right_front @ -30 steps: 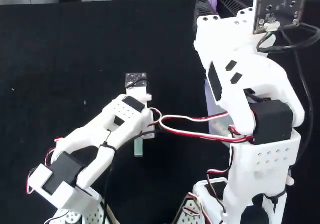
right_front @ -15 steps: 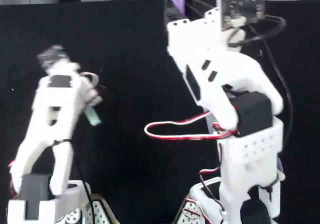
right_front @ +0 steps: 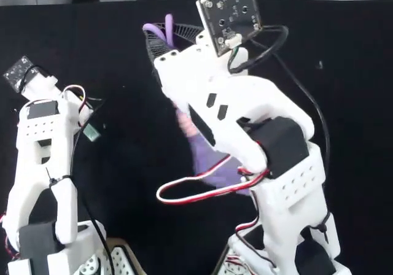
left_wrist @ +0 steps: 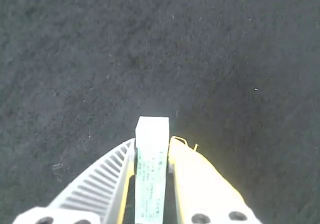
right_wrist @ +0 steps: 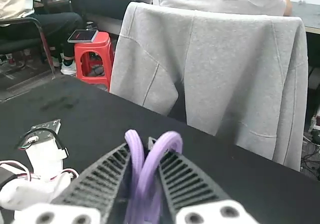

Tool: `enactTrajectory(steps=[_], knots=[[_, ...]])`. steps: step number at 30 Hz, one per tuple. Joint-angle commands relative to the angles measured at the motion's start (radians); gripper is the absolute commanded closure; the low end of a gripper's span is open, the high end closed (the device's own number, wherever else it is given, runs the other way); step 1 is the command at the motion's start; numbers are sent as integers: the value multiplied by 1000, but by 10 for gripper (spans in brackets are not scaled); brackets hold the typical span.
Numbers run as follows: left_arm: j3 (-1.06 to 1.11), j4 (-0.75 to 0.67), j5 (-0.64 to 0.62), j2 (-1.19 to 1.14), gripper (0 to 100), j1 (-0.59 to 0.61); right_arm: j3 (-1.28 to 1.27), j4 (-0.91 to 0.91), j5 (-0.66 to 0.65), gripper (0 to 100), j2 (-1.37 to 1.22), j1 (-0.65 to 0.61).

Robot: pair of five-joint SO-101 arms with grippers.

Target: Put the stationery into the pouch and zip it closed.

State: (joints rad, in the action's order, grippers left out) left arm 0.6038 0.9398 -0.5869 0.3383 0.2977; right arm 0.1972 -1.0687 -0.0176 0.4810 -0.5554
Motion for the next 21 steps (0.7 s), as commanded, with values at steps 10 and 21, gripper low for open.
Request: enactTrajectory(steps=[10, 21], knots=[[-12, -15, -9, 40, 960, 54, 33, 12, -2, 987, 4, -37], [-27, -14, -9, 40, 960, 101, 33, 32, -21, 987, 7, 37]])
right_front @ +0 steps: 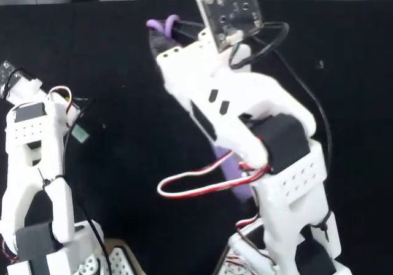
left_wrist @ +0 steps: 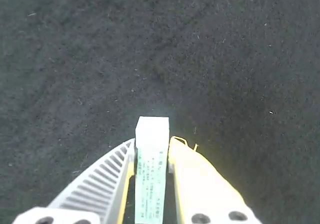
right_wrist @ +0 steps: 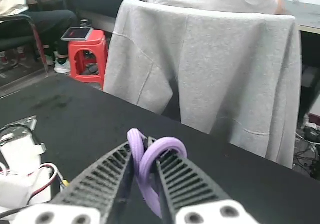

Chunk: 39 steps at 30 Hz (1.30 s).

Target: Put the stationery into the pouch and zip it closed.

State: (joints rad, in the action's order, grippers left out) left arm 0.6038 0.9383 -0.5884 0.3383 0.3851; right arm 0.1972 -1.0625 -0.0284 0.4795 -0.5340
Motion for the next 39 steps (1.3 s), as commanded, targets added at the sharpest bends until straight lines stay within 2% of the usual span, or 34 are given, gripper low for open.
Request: enactTrajectory(steps=[1, 13, 21, 25, 34, 39], knots=[[-27, -12, -8, 40, 960, 12, 33, 26, -11, 987, 8, 15], [-27, -12, -8, 40, 962, 2, 54, -21, -11, 987, 81, 18], [-31, -3, -11, 41, 964, -45, 56, -34, -11, 987, 156, 74], [-70, 40, -69, 75, 964, -101, 54, -37, -9, 987, 194, 94], [-59, 117, -94, 439, 960, -340, 54, -64, -12, 987, 305, 97], [-33, 117, -118, 718, 960, -450, 56, -60, -12, 987, 346, 183]])
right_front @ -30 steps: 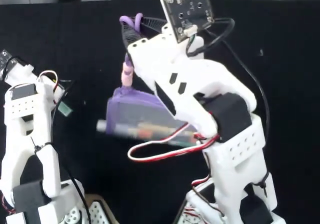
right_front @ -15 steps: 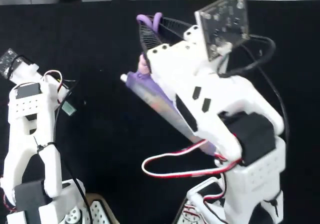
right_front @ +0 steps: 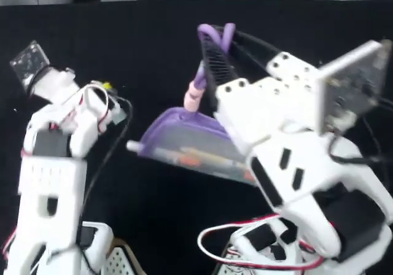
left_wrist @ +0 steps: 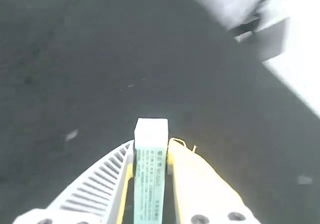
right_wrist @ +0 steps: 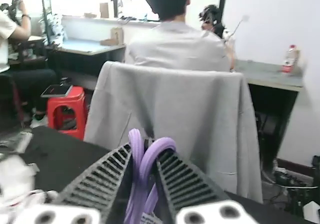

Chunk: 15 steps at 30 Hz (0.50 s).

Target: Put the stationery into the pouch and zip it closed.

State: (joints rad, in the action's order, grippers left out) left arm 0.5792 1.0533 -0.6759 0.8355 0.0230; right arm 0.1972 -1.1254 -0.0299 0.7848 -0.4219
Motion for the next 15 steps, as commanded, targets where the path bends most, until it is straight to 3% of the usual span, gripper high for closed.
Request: enactTrajectory(steps=[1, 4, 10, 15], knots=[[-1, 2, -48, 276, 960, -111, 59, 2, -9, 987, 45, 89], [58, -37, -64, 413, 959, -176, 61, 2, -8, 987, 59, 107], [328, -295, -68, 611, 959, -246, 61, 2, -9, 987, 71, 110], [456, -341, -66, 825, 959, -248, 56, 6, -9, 987, 65, 112]])
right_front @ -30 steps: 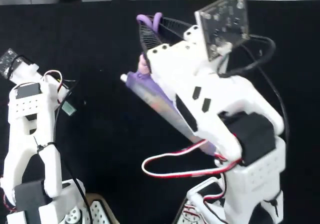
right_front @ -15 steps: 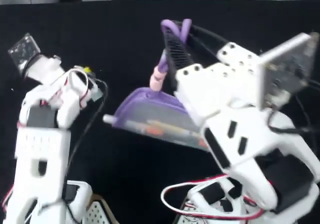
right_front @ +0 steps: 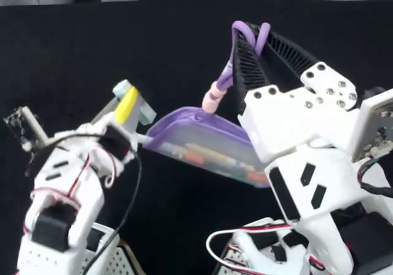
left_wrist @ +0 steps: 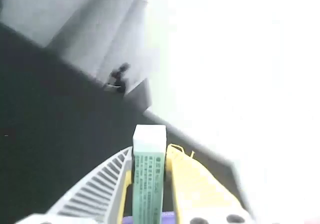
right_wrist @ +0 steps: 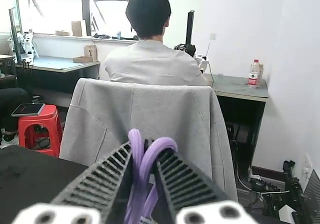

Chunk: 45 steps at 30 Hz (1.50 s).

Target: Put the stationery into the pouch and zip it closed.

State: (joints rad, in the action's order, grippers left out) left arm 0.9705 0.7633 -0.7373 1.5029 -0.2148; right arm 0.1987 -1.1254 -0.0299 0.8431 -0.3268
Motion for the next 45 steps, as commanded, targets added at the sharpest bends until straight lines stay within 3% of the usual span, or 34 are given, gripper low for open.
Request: enactTrajectory(steps=[1, 6, 8, 13, 22, 25, 32, 39, 42, 45], knots=[[93, -58, -5, 196, 959, -10, 54, 6, -9, 987, 7, 17], [288, -209, -3, 324, 959, -18, 56, 6, -9, 987, 7, 17], [338, -244, 15, 318, 959, -74, 56, 6, -9, 987, 7, 17], [361, -241, 106, 318, 959, -248, 56, 6, -9, 987, 7, 17], [417, -241, 112, 316, 956, -272, 58, 6, -11, 987, 7, 17], [426, -232, 110, 316, 892, -272, 58, 6, -11, 987, 7, 18], [352, -57, 112, 316, 758, -361, 58, 6, -11, 987, 7, 18], [214, 32, 112, 311, 712, -346, 50, 41, -3, 987, 5, 129], [171, 28, 112, 315, 714, -231, 50, 41, -2, 987, 5, 141], [130, 32, 112, 316, 715, -42, 50, 43, -2, 987, 5, 141]])
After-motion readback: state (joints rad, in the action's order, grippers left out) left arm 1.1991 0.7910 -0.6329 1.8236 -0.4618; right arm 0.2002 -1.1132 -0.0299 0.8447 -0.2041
